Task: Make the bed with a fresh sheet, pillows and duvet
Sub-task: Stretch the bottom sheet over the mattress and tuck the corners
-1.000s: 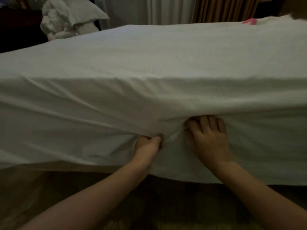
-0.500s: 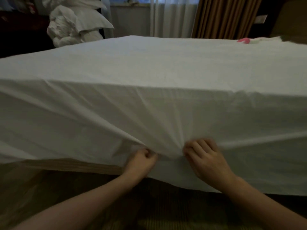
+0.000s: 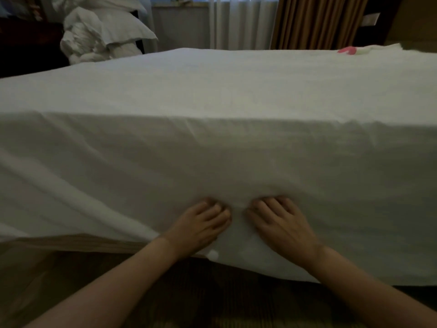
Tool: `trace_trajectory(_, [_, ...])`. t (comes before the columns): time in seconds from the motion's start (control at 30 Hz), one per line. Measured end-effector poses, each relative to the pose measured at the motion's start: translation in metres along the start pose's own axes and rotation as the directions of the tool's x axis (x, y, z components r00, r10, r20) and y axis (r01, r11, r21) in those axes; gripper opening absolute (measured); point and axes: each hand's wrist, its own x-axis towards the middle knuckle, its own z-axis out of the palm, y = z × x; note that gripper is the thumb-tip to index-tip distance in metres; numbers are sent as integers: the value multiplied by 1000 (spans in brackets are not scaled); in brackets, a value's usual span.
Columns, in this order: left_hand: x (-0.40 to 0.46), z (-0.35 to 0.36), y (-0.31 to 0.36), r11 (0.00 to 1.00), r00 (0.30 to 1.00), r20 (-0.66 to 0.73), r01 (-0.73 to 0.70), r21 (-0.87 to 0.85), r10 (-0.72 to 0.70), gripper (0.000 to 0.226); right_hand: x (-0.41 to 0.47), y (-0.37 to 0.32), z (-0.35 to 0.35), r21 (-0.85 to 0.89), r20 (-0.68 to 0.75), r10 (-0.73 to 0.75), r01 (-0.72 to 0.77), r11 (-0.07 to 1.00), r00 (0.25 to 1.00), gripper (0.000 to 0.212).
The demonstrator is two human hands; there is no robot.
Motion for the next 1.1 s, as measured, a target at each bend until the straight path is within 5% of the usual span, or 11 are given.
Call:
trace_trajectory(0.23, [-3, 4, 26, 975, 975, 191, 147, -169, -114, 56, -14, -37, 17, 163, 136, 217, -238, 958, 967, 39])
trace_trajectory(0.37, [-9, 6, 37, 940, 928, 300, 285, -186, -222, 33, -17, -50, 18, 184, 176, 331, -361, 914, 927, 32])
trace_trajectory(0.57, [-16, -3, 31, 895, 864, 472, 340, -289, -176, 35, -11, -49, 26, 142, 149, 359, -380, 914, 921, 22])
trace_trajectory(0.87, [-18, -14, 34, 750, 858, 460, 457, -479, -229, 6, -17, -60, 18, 218, 278, 295, -359, 908, 914, 30])
trace_trajectory(1.1, [-21, -15, 52, 759, 811, 446, 548, -352, -378, 59, -14, -66, 21, 194, 395, 259, -356, 914, 882, 43])
